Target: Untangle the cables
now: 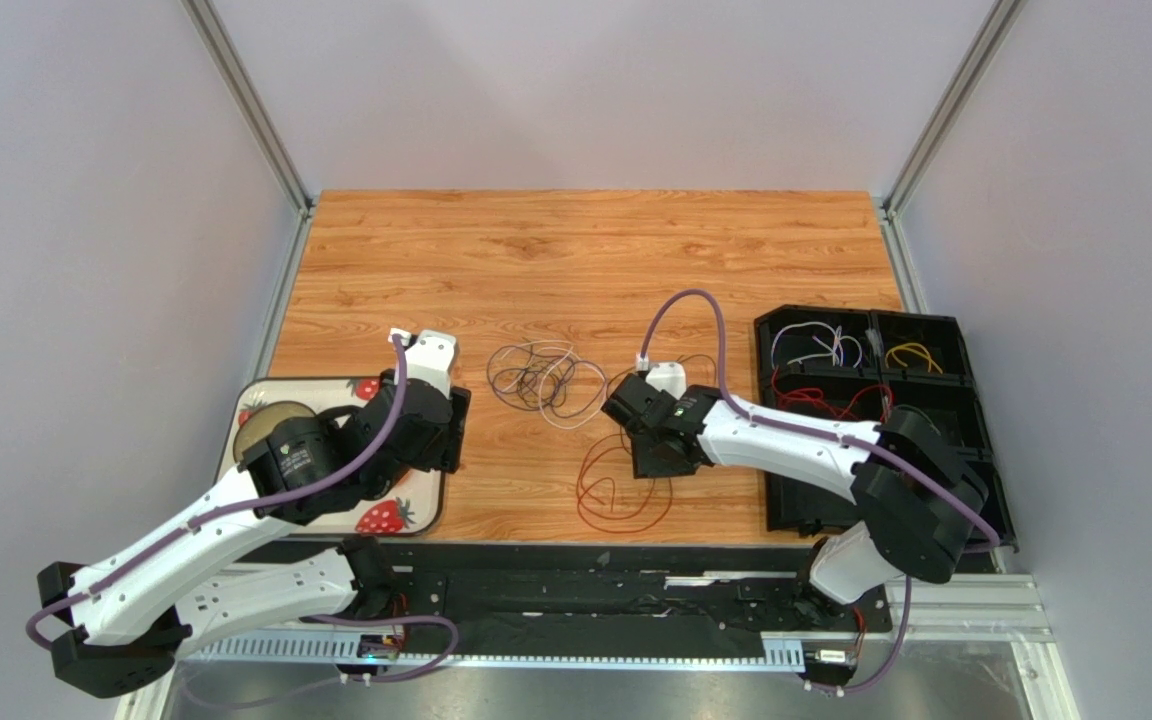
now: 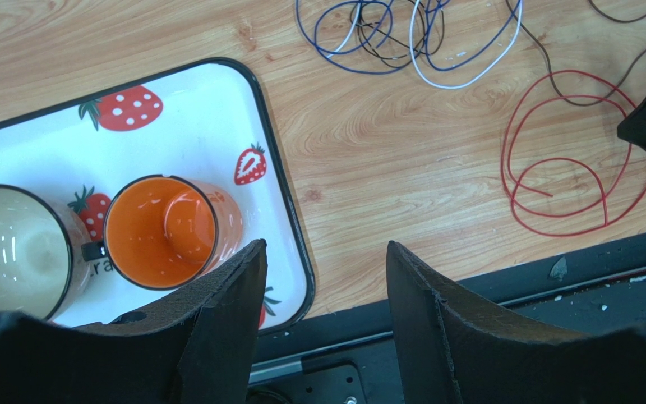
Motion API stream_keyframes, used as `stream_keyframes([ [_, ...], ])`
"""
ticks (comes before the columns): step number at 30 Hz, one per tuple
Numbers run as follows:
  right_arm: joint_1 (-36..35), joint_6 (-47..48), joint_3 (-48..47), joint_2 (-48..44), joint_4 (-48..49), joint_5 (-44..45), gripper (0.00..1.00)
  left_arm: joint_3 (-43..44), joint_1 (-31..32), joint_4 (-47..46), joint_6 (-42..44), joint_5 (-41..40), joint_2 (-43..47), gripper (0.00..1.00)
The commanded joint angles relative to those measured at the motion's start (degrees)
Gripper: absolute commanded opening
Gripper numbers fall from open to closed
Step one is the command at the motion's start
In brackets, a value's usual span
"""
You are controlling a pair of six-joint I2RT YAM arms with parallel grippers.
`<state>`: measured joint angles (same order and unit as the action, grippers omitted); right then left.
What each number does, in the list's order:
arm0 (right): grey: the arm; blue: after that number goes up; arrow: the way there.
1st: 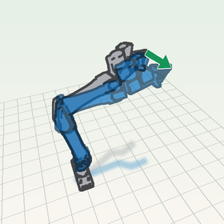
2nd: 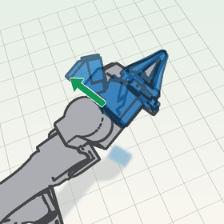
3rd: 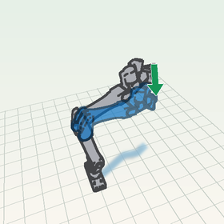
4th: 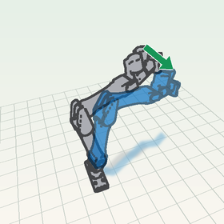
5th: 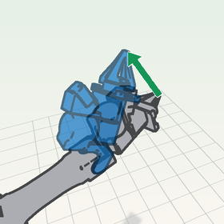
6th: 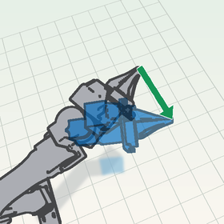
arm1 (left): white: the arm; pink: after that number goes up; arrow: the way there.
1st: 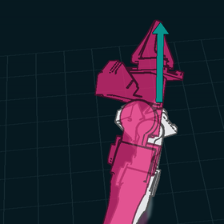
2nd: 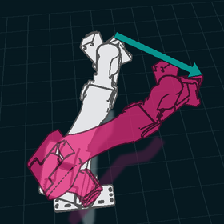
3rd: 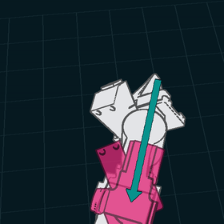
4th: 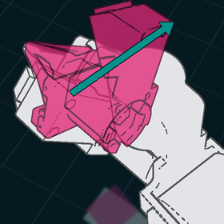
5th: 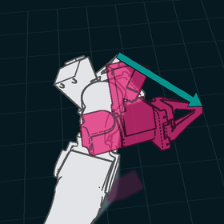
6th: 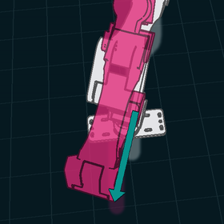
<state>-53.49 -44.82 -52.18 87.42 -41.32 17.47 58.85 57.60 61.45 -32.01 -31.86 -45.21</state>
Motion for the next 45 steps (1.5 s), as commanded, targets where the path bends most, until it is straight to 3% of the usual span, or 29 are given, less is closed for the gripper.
stream_keyframes([
  [1, 0.2, 0.2, -1.3, -3.5, -3.8, 3.2, 0.5, -0.1, -0.3, -1.2, 0.7, -1.0, 0.0, 0.63],
  [6, 0.7, 0.1, 0.7, -3.8, -2.3, 2.3, 0.7, -0.2, -0.3, -1.4, 0.8, -0.9, -0.3, 0.63],
  [14, 1.1, 1.5, 1.1, 1.4, 2.6, 0.3, 0.69, -0.1, -0.3, -1.0, 0.5, -1.4, -0.6, 0.62],
  [20, 1.7, 1.7, 2.3, 2.5, 4.9, -0.3, 0.57, -0.2, -0.3, -1.0, 0.3, -1.6, -0.2, 0.62],
  [36, 2.6, 1.8, 4.7, 1.8, 7.0, -1.4, 0.01, -0.1, -0.3, -0.8, 0.2, -1.6, -1.1, 0.62],
  [45, 2.6, 2.3, 2.0, -1.5, 3.3, -0.5, 0.0, -0.1, -0.3, -0.8, 0.2, -1.9, -1.0, 0.62],
])
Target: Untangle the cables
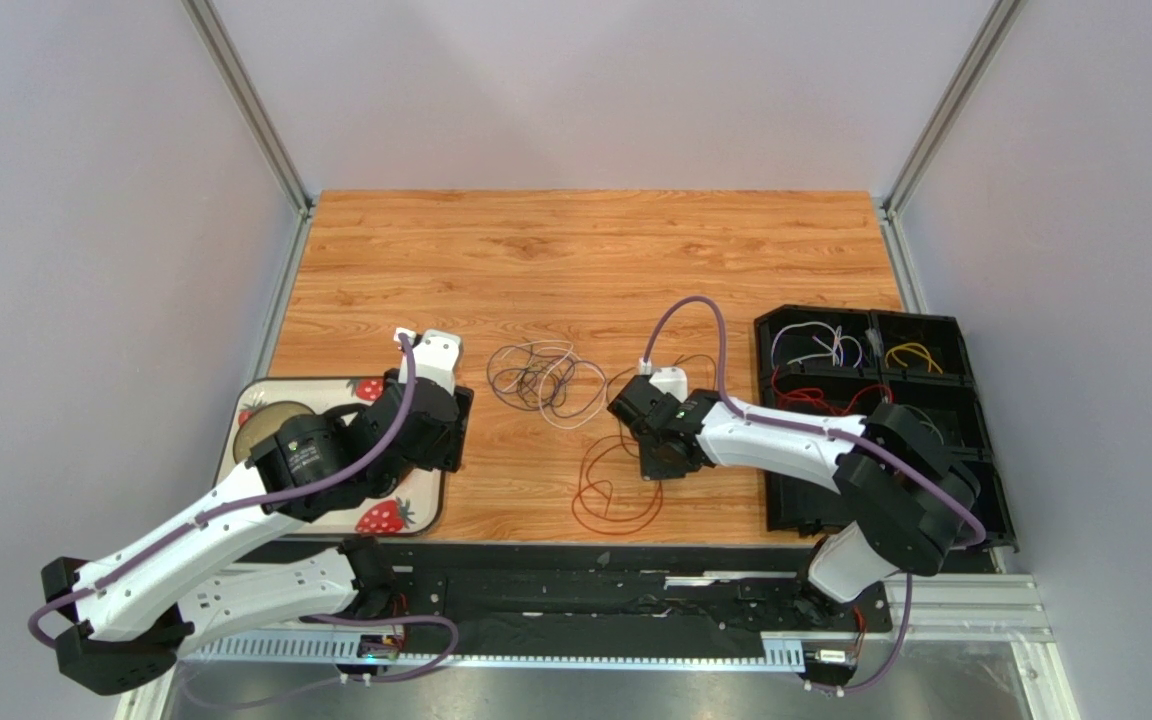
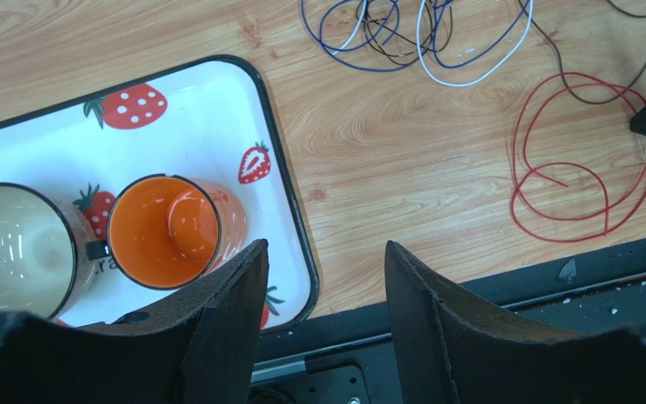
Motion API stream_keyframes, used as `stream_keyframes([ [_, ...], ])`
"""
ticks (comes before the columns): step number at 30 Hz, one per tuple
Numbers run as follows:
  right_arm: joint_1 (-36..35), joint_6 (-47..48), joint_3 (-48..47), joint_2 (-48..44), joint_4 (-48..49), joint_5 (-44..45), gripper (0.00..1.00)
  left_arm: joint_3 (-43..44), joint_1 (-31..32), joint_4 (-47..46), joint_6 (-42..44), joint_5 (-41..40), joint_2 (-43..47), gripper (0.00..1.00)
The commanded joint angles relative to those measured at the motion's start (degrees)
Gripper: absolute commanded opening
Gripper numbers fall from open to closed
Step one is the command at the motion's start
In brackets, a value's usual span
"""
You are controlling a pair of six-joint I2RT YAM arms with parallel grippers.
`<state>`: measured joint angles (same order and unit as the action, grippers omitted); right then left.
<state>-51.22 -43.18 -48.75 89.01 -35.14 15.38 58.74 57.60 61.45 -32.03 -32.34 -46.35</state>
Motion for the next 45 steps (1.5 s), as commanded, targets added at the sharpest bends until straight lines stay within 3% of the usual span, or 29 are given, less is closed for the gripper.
stream_keyframes([
  [1, 0.3, 0.8, -2.0, -3.8, -3.8, 2.1, 0.0, 0.0, -0.3, -0.8, 0.2, -1.3, 0.2, 0.62],
  [15, 0.3, 5.5, -7.3, -26.4, -16.0, 4.9, 0.0, 0.0, -0.3, -1.2, 0.6, -1.1, 0.9, 0.61],
  [19, 0.3, 7.3, -11.6, -31.9, -21.7, 11.0, 0.0, -0.1, -0.3, -1.2, 0.7, -1.0, 1.3, 0.61],
  [30, 0.7, 11.8, -34.5, -40.4, -31.6, 27.9, 0.0, -0.2, -0.3, -1.4, 0.7, -0.7, 1.3, 0.61],
  [37, 0.7, 20.0, -44.9, -42.6, -27.6, 37.3, 0.0, -0.3, -0.3, -1.5, 0.8, -0.6, 1.6, 0.61],
  [45, 0.7, 38.5, -52.6, -39.8, -9.4, 43.2, 0.0, -0.2, -0.3, -1.5, 0.7, -0.6, 1.5, 0.61],
])
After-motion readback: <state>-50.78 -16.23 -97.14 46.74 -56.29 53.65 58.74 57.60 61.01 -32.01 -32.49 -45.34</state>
